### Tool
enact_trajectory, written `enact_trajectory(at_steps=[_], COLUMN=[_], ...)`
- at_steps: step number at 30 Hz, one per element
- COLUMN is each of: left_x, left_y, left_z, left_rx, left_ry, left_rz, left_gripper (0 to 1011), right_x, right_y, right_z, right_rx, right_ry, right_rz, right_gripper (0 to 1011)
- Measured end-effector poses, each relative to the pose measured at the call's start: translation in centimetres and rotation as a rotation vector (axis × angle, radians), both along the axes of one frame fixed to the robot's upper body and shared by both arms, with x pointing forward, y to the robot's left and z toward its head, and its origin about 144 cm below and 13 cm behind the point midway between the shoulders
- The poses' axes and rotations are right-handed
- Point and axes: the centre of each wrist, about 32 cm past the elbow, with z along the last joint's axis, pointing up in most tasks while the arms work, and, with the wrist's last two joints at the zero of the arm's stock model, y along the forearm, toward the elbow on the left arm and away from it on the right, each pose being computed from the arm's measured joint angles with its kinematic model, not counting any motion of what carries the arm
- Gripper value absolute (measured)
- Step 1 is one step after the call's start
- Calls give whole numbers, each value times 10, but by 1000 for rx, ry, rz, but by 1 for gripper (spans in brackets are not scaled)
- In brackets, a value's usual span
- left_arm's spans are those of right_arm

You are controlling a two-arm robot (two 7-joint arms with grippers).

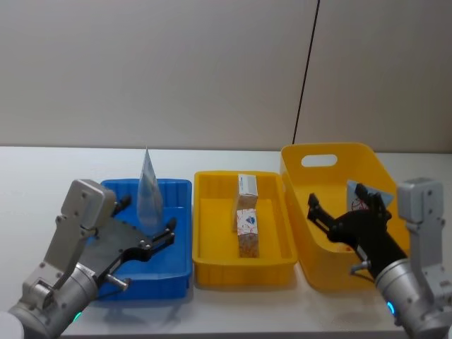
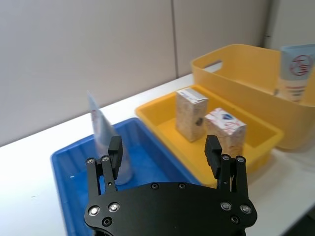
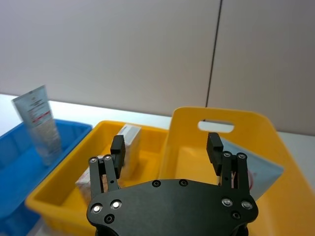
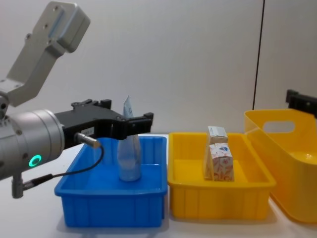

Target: Bimanual collaborative sorting of washing and personal care products

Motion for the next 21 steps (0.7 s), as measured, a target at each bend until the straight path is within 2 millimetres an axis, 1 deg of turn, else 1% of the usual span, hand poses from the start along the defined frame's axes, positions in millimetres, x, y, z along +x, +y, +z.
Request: enact_trajectory(at_steps=[3, 4, 10, 14, 21], left_x=[-2, -3, -6, -7, -7], left_y=[0, 0, 1, 1, 1], left_z=[-4, -5, -10, -12, -12], left_rx=[13, 15, 32, 38, 39], left_ry=[-25, -32, -74, -89, -92], left_rz=[36, 46, 102, 121, 124], left_gripper=[1001, 1001, 1001, 1001, 1001], right_x=[-12, -12, -27, -31, -31], right_y=[4, 4, 10, 11, 12], right_z=[-4, -4, -8, -9, -9], right_rx=[-1, -1, 2, 3, 3], right_ry=[14, 14, 33, 39, 40], right_rz=[28, 28, 65, 74, 76], right_gripper=[1002, 1002, 1002, 1002, 1002])
